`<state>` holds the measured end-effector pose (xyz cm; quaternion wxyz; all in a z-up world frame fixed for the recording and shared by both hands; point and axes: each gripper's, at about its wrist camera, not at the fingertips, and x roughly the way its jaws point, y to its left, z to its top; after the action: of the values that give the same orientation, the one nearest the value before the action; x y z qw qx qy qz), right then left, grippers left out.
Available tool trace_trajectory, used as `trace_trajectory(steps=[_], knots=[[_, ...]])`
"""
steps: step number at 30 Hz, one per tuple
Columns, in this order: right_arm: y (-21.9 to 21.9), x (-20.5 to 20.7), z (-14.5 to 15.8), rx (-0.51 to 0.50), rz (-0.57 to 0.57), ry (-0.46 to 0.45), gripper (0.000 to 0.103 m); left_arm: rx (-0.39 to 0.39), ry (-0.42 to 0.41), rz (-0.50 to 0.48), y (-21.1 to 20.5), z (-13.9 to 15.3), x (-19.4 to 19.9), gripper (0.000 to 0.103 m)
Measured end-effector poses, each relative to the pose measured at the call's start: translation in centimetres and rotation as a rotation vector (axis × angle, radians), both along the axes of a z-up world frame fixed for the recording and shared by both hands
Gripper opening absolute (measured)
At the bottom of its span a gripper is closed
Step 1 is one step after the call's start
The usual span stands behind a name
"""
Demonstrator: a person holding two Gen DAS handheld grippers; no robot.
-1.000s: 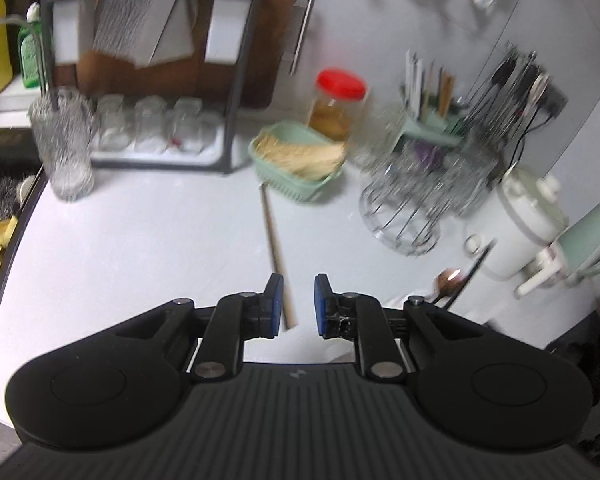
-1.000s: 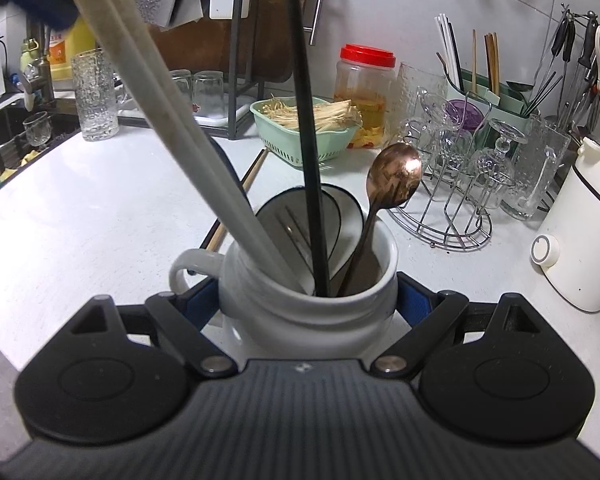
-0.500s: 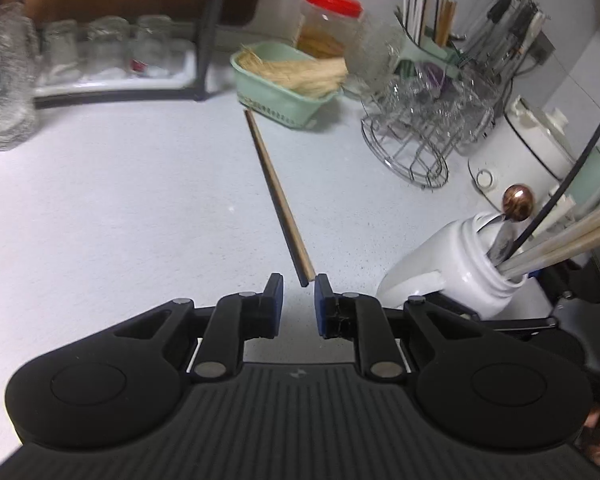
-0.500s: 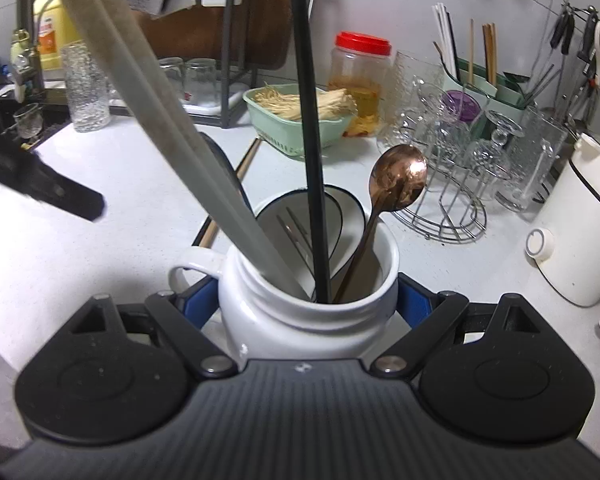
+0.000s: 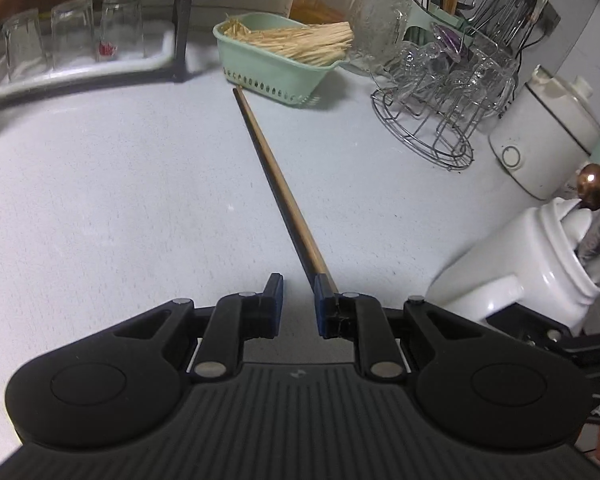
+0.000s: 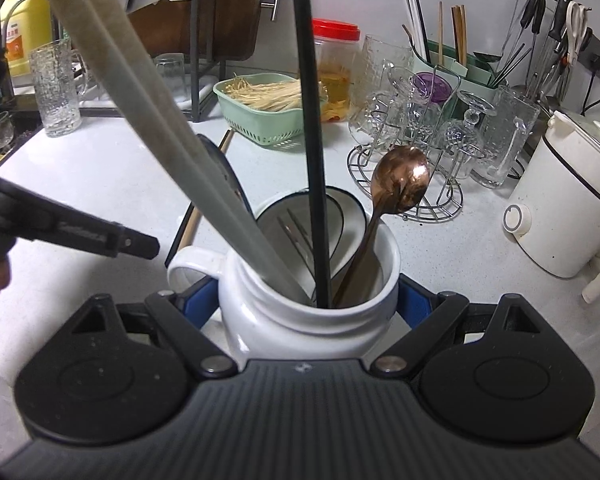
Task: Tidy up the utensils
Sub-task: 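Close the left tool on the second black chopstick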
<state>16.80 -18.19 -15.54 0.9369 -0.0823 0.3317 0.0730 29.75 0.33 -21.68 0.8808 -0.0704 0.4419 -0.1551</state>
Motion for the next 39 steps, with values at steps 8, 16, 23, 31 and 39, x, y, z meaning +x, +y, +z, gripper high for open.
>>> trace_trajectory(steps=[8, 16, 23, 31, 39], knots=[[-0.2, 0.2, 0.0, 0.001, 0.021, 0.005, 0.093, 0.035, 0.02, 0.023, -1.2, -0.5, 0.7, 0.019], [-0.3, 0.2, 0.0, 0.003, 0.031, 0.009, 0.093, 0.089, 0.009, 0.004, -2.4, -0.5, 1.0, 0.021], [-0.3, 0.2, 0.1, 0.004, 0.03, 0.008, 0.093, 0.173, 0.012, -0.019, -3.5, -0.3, 1.6, 0.02], [-0.3, 0.2, 0.1, 0.006, 0.028, 0.005, 0.093, 0.197, 0.033, -0.031, -3.1, -0.1, 0.8, 0.009], [-0.1, 0.1, 0.0, -0.001, 0.025, -0.003, 0.093, 0.132, 0.091, 0.002, -0.8, 0.1, -1.6, 0.007]])
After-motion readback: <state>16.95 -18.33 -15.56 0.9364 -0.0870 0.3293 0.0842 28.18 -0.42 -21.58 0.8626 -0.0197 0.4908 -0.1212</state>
